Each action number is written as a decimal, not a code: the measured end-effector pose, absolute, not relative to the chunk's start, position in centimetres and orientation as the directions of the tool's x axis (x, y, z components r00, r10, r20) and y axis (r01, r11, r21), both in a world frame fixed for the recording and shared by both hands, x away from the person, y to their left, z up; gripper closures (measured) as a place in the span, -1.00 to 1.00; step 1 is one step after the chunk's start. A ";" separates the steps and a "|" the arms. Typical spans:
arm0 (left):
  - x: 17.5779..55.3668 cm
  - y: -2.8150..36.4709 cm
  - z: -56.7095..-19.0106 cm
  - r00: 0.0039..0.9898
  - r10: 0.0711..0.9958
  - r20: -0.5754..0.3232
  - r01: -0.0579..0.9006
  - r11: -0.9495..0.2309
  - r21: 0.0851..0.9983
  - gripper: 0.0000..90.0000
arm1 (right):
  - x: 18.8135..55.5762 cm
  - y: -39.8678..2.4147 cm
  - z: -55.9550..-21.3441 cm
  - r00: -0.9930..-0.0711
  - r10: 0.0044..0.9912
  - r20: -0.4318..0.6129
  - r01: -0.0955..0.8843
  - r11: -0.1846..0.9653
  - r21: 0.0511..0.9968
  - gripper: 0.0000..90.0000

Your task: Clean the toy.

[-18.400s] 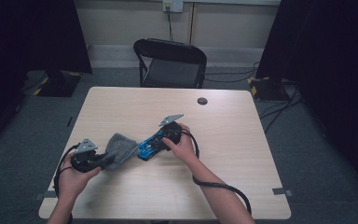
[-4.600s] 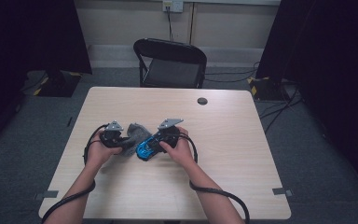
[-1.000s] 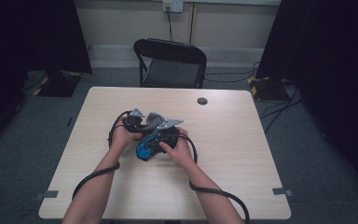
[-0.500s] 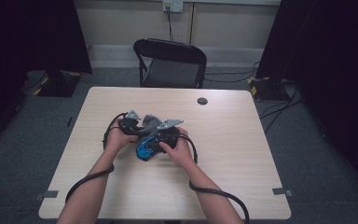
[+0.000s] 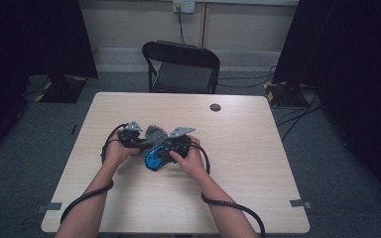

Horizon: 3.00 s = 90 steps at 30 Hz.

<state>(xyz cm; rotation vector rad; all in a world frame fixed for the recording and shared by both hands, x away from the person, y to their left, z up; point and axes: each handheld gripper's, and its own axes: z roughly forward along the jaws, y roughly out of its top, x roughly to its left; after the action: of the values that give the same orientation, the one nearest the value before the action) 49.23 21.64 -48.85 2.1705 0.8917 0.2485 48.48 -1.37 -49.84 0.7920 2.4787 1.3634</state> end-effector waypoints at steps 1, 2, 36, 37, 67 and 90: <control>49.2 21.6 -48.9 0.737 0.668 -0.101 0.520 -0.465 0.716 0.61 | 48.5 -1.4 -49.8 -0.836 0.544 0.077 0.356 0.429 0.830 -0.63; 48.9 21.9 -48.8 0.737 0.669 -0.097 0.519 -0.468 0.715 0.61 | 48.5 -1.4 -49.9 -0.835 0.544 0.077 0.355 0.428 0.831 -0.63; 44.3 25.7 -48.8 0.735 0.673 -0.086 0.508 -0.462 0.727 0.61 | 48.5 -1.2 -49.7 -0.834 0.547 0.074 0.360 0.438 0.824 -0.63; 44.3 25.7 -48.8 0.735 0.673 -0.086 0.508 -0.462 0.727 0.61 | 48.5 -1.2 -49.7 -0.834 0.547 0.074 0.360 0.438 0.824 -0.63; 41.3 28.9 -45.1 0.731 0.681 -0.040 0.481 -0.472 0.739 0.62 | 48.4 -1.1 -49.7 -0.835 0.546 0.068 0.357 0.444 0.822 -0.63; 47.8 25.2 -45.0 0.709 0.701 -0.074 0.484 -0.408 0.774 0.62 | 48.5 -1.2 -49.7 -0.839 0.540 0.069 0.355 0.446 0.822 -0.63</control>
<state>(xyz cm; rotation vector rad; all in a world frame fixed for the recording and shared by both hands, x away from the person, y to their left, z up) 47.76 25.23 -45.00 2.0862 0.9004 0.3332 48.47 -1.20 -49.68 0.7829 2.4930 1.3426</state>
